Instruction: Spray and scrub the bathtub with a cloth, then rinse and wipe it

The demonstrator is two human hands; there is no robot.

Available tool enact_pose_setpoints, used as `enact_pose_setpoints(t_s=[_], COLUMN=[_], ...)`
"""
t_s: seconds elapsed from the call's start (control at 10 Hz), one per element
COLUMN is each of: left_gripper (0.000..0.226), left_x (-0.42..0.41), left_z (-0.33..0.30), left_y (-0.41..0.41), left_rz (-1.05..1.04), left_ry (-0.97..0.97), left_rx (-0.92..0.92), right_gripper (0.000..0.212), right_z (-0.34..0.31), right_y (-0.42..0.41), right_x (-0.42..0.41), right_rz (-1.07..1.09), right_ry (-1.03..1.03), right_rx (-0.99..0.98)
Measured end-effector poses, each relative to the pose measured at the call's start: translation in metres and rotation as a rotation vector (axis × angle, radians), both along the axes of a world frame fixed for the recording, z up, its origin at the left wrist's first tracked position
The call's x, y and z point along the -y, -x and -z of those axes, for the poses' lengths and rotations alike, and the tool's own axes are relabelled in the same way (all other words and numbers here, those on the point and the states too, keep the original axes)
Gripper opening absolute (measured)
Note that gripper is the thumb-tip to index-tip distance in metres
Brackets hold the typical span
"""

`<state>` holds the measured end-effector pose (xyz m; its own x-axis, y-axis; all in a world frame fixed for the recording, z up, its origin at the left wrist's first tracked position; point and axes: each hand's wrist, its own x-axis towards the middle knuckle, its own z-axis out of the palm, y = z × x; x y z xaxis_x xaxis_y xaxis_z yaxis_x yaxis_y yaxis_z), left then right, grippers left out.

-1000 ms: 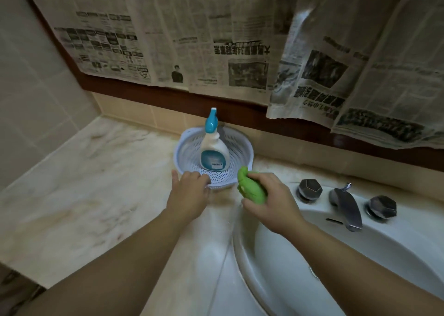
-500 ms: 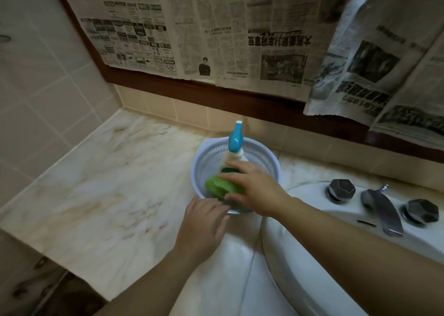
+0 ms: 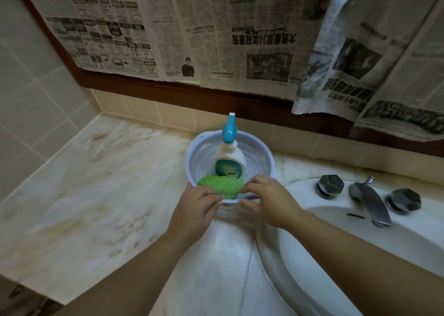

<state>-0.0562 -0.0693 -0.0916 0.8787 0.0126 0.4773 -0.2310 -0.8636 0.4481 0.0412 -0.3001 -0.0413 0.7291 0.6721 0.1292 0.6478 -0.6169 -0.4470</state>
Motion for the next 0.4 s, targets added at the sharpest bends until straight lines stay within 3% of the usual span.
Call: enact_pose_setpoints(t_s=[0.2,0.4], left_gripper=[0.033,0.055], left_x=[-0.001,0.004], left_z=[-0.021,-0.025], left_y=[-0.049,-0.059], left_rz=[0.024,-0.042], left_ry=[-0.033,-0.087], left_rx=[-0.11,-0.165], right_gripper=[0.021,0.037], right_z=[-0.005,-0.011], right_y=[-0.024,-0.025], right_x=[-0.001,0.009], right_rz=[0.121,0.195], right_ry=[0.054,-0.016], right_rx=[0.056,0.02])
